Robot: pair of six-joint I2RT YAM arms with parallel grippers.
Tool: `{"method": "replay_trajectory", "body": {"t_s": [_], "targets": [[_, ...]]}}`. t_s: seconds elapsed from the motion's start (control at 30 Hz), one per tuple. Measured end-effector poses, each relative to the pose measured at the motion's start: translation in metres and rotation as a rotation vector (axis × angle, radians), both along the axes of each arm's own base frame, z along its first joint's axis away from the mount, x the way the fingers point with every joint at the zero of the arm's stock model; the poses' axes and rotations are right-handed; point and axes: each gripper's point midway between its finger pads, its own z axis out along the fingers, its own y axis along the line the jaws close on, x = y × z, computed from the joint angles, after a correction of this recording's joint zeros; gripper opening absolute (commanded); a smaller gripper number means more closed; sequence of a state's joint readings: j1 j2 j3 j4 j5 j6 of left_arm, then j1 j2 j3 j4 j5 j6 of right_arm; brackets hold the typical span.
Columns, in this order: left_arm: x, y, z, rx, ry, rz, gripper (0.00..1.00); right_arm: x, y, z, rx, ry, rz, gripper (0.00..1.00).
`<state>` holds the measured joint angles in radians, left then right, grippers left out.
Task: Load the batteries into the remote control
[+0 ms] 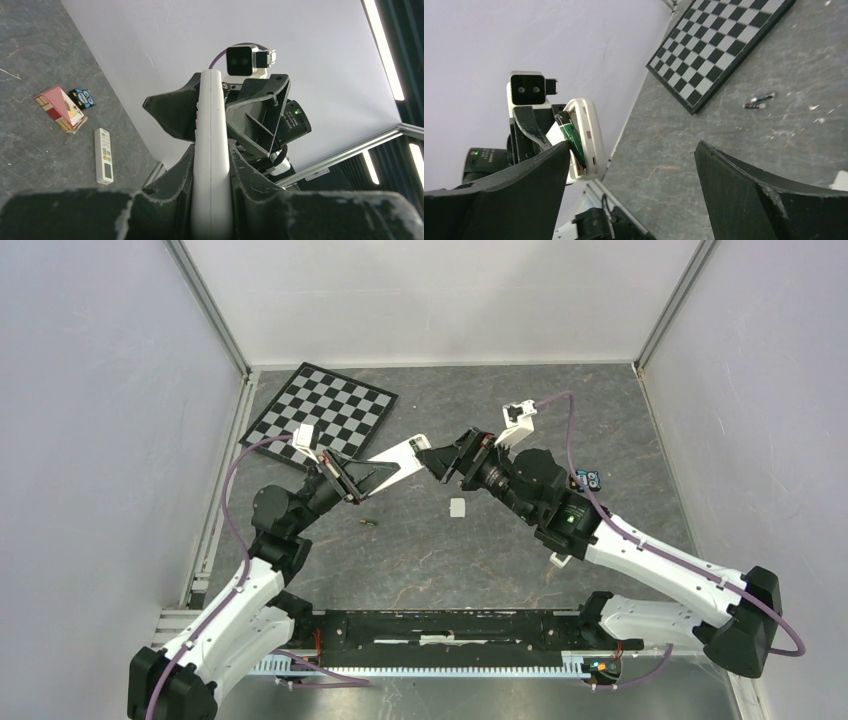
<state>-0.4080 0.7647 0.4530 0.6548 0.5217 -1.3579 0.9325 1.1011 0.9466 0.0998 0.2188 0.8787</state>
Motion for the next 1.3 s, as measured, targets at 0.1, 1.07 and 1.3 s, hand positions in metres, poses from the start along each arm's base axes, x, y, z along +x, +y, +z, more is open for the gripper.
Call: {"method": "replay_trajectory", "body": {"t_s": [0.1,1.07,1.3], "targets": [[0.000,0.000,-0.001,0.010,-0.013,0.005,0.02,-0.005,0.003,-0.007,0.057,0.050,0.020,0.98],[0.002,0.000,-0.009,0.089,-0.098,0.038,0.02,-0.001,0.035,-0.008,0.420,0.224,0.127,0.98],[0.003,0.000,-0.011,0.107,-0.116,0.045,0.02,0.000,0.036,0.001,0.463,0.218,0.135,0.98]]}}
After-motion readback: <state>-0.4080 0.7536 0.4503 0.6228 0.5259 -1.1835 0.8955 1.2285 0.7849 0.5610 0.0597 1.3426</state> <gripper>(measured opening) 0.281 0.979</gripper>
